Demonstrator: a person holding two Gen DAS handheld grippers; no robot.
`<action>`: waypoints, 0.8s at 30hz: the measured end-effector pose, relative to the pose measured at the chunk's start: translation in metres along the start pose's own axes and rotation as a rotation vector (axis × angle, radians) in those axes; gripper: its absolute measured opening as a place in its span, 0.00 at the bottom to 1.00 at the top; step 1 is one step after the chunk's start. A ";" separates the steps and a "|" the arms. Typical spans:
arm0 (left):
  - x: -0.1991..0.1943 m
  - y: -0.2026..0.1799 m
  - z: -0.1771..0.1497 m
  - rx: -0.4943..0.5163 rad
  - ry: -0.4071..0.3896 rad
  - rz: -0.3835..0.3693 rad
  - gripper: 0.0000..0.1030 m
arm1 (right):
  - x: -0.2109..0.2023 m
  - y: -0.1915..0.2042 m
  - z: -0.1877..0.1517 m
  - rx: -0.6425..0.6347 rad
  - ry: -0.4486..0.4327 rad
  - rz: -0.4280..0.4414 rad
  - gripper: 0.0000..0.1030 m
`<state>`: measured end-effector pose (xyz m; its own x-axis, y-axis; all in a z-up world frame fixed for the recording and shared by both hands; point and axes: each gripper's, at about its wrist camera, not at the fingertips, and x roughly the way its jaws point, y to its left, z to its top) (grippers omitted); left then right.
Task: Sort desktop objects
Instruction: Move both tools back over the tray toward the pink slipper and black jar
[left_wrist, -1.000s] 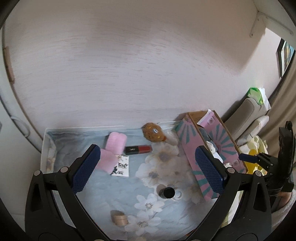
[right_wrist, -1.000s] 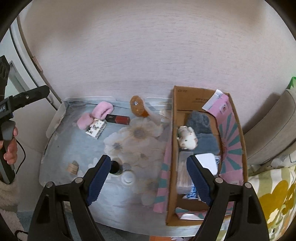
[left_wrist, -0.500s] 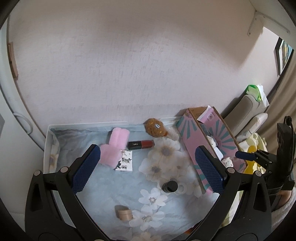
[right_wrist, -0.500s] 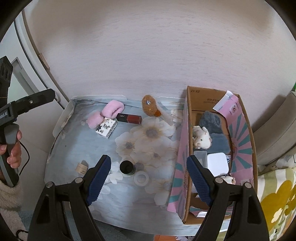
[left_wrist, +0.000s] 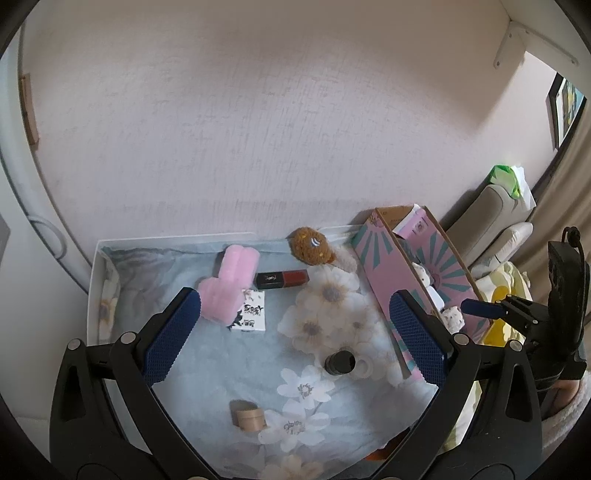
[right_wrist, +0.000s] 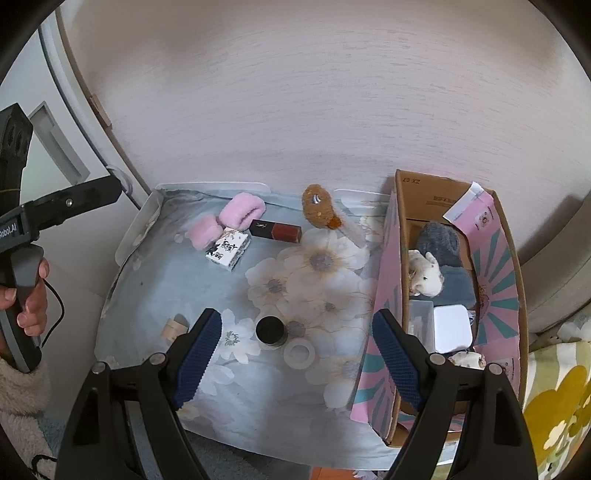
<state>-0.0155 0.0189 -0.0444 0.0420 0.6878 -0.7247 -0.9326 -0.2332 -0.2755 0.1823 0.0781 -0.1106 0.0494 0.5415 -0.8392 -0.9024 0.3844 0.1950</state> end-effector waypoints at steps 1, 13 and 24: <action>0.000 0.000 -0.001 -0.001 0.000 -0.001 0.99 | 0.000 0.001 0.000 -0.003 0.001 0.002 0.79; -0.001 -0.003 -0.008 0.000 0.002 -0.007 0.99 | 0.001 0.008 -0.003 -0.018 0.010 0.016 0.79; -0.002 -0.003 -0.015 -0.009 -0.004 0.005 0.99 | 0.005 0.015 -0.007 -0.023 -0.001 0.030 0.79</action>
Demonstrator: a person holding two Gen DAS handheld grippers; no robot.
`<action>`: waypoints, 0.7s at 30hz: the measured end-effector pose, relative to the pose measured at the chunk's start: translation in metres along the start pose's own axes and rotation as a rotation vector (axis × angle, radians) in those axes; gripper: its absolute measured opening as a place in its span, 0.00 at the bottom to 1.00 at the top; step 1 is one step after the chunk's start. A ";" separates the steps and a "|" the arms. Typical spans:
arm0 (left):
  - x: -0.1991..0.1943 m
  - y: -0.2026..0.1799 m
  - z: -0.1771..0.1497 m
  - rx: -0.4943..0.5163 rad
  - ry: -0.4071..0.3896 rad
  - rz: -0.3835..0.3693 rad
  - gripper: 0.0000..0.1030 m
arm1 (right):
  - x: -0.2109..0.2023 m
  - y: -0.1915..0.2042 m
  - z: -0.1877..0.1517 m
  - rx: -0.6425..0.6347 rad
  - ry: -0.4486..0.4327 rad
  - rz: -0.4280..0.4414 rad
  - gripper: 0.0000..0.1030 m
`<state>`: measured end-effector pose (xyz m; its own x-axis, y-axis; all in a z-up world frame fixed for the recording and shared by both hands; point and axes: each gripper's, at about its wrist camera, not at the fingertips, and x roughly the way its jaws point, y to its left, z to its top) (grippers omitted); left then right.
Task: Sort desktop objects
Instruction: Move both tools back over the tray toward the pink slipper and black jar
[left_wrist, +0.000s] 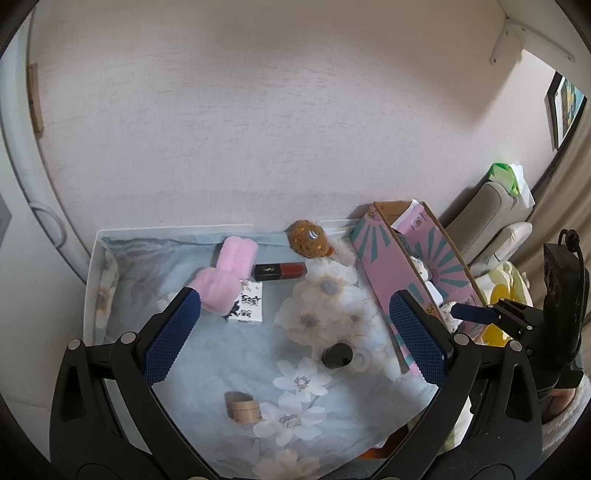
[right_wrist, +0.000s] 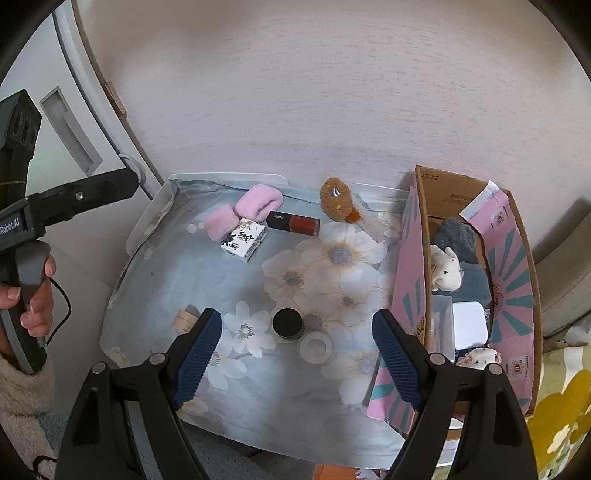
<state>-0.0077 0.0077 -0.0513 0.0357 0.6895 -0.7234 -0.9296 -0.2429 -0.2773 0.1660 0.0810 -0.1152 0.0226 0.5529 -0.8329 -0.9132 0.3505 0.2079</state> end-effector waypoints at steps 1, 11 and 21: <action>0.000 0.002 -0.002 -0.003 -0.001 0.004 0.99 | 0.001 0.001 -0.001 -0.003 -0.003 -0.001 0.79; 0.021 0.039 -0.025 -0.085 0.065 0.052 0.98 | 0.033 0.002 -0.015 0.002 0.038 0.012 0.79; 0.094 0.075 -0.027 -0.057 0.082 0.051 0.91 | 0.106 0.002 -0.038 0.051 0.009 -0.027 0.79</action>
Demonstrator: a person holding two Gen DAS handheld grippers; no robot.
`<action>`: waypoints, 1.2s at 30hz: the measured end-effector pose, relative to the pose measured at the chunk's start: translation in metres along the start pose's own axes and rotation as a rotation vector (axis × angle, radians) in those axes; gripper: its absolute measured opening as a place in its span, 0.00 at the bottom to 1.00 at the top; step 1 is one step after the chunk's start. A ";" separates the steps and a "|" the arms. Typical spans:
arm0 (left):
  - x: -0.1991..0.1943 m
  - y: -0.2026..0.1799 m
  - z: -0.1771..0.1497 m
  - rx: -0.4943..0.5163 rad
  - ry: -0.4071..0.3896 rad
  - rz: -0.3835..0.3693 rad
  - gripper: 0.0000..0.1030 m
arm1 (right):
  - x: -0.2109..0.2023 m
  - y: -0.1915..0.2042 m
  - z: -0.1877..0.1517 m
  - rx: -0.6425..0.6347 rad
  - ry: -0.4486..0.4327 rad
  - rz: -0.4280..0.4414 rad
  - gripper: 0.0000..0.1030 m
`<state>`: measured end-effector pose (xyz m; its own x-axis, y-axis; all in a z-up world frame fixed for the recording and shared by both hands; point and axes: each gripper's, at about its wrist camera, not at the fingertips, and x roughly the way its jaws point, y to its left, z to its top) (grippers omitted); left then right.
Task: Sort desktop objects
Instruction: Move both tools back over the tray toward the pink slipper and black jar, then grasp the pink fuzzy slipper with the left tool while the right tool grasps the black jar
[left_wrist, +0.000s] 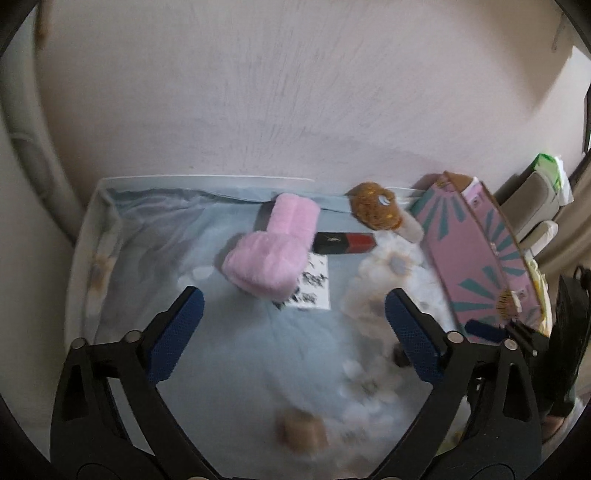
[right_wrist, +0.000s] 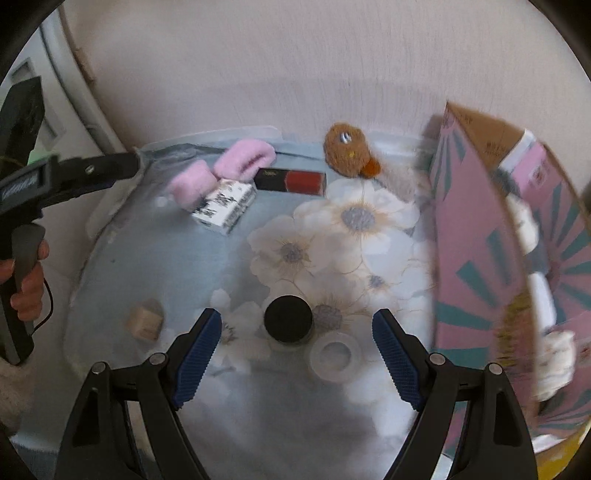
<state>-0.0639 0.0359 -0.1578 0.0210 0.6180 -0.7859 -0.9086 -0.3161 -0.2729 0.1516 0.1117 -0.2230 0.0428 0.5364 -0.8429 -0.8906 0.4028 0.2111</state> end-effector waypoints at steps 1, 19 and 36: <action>0.010 0.002 0.001 0.006 0.002 -0.004 0.88 | 0.009 0.000 -0.004 0.011 -0.011 -0.015 0.79; 0.077 0.011 0.004 0.143 -0.002 0.002 0.58 | 0.050 0.009 -0.014 0.017 -0.104 -0.120 0.44; 0.066 0.019 0.013 0.157 0.006 0.027 0.24 | 0.044 0.018 -0.005 -0.007 -0.095 -0.116 0.32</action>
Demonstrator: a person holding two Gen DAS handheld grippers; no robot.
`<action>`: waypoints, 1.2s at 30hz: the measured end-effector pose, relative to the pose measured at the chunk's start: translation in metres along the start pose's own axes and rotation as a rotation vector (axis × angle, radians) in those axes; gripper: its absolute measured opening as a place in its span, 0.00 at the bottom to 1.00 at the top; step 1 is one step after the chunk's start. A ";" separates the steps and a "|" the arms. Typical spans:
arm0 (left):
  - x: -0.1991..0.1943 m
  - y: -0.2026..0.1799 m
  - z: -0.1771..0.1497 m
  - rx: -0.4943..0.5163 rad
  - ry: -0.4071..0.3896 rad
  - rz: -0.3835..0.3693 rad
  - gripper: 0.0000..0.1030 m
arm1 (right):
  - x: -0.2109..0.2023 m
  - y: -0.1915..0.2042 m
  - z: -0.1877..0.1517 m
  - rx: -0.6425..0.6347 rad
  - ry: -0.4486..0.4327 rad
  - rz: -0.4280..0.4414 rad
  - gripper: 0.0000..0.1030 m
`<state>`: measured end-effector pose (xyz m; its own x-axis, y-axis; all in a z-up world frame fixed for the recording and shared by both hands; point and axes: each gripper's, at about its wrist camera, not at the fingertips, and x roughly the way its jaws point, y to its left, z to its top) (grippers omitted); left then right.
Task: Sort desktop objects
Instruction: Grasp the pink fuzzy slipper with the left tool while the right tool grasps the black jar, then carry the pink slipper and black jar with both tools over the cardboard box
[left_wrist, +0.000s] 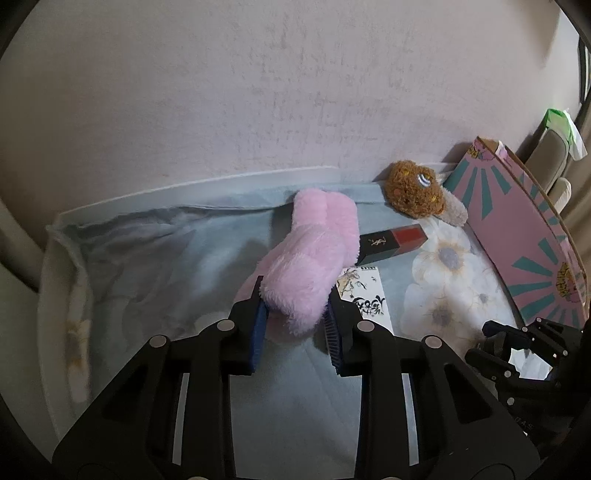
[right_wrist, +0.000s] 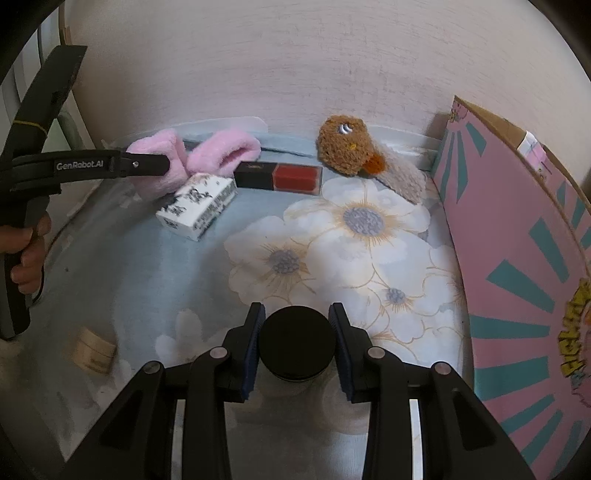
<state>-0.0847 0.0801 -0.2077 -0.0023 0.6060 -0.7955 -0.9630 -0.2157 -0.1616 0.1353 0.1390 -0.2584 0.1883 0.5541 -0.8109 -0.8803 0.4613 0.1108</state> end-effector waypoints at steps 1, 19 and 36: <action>-0.006 0.001 0.001 -0.003 -0.003 0.005 0.24 | -0.004 0.000 0.003 -0.002 -0.001 0.003 0.32; -0.106 -0.053 0.032 -0.038 -0.068 -0.056 0.24 | -0.080 -0.029 0.040 0.018 -0.012 0.102 0.32; -0.121 -0.156 0.065 0.011 -0.101 -0.169 0.24 | -0.131 -0.112 0.062 0.054 -0.005 0.074 0.32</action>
<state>0.0485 0.0897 -0.0481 0.1334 0.7066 -0.6949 -0.9548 -0.0964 -0.2813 0.2366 0.0575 -0.1295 0.1262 0.5914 -0.7964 -0.8670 0.4560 0.2012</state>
